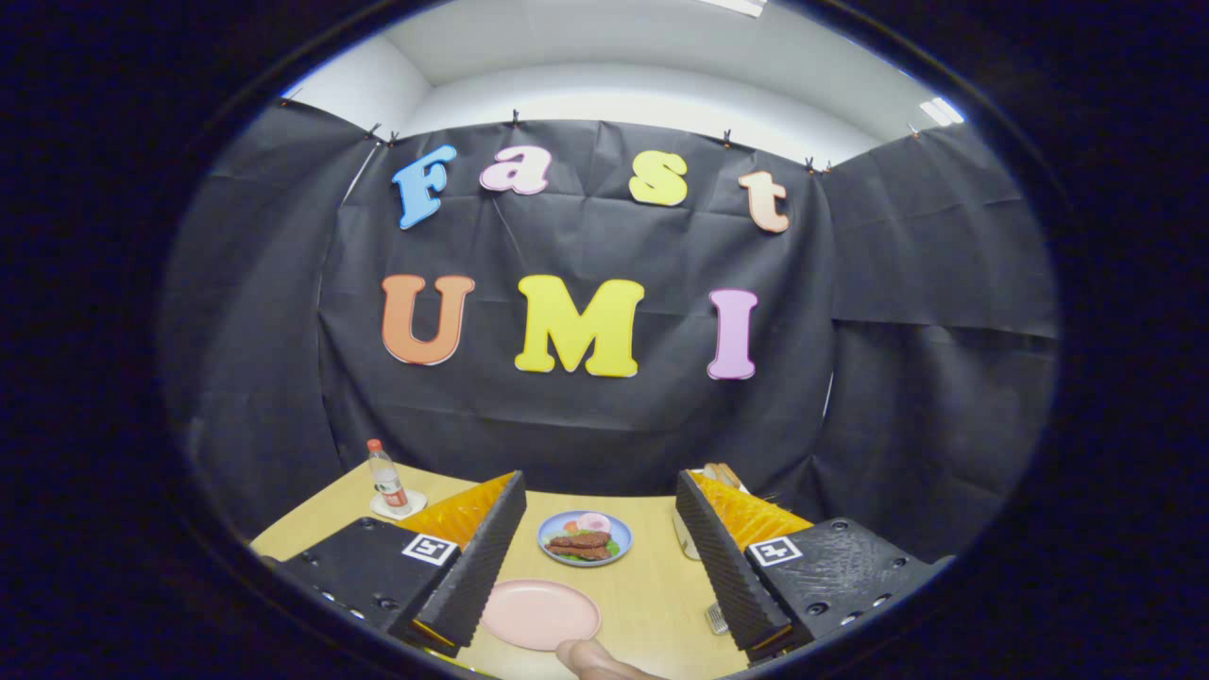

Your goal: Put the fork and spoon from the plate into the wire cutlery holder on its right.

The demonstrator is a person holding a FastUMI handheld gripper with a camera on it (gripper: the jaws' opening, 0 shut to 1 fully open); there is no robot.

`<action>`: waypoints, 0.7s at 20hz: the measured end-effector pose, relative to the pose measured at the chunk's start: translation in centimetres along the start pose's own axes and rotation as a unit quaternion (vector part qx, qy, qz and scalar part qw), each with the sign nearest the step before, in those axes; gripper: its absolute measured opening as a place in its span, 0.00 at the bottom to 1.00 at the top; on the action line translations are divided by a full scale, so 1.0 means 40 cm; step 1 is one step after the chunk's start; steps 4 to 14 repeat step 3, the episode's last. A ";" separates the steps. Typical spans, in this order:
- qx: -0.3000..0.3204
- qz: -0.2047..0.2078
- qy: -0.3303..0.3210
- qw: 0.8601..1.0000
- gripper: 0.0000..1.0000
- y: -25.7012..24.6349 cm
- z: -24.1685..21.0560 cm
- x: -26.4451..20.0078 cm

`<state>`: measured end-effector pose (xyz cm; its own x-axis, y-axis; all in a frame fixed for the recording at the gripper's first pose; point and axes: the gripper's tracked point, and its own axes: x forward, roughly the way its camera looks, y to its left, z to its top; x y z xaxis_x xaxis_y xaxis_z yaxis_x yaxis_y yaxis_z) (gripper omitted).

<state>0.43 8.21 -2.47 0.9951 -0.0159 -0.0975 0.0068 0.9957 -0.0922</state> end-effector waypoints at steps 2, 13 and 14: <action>-0.004 -0.003 -0.029 1.000 0.97 0.005 0.041 -0.020; -0.004 -0.002 -0.034 0.999 0.97 0.012 0.054 -0.030; -0.004 -0.002 -0.034 0.999 0.97 0.012 0.054 -0.030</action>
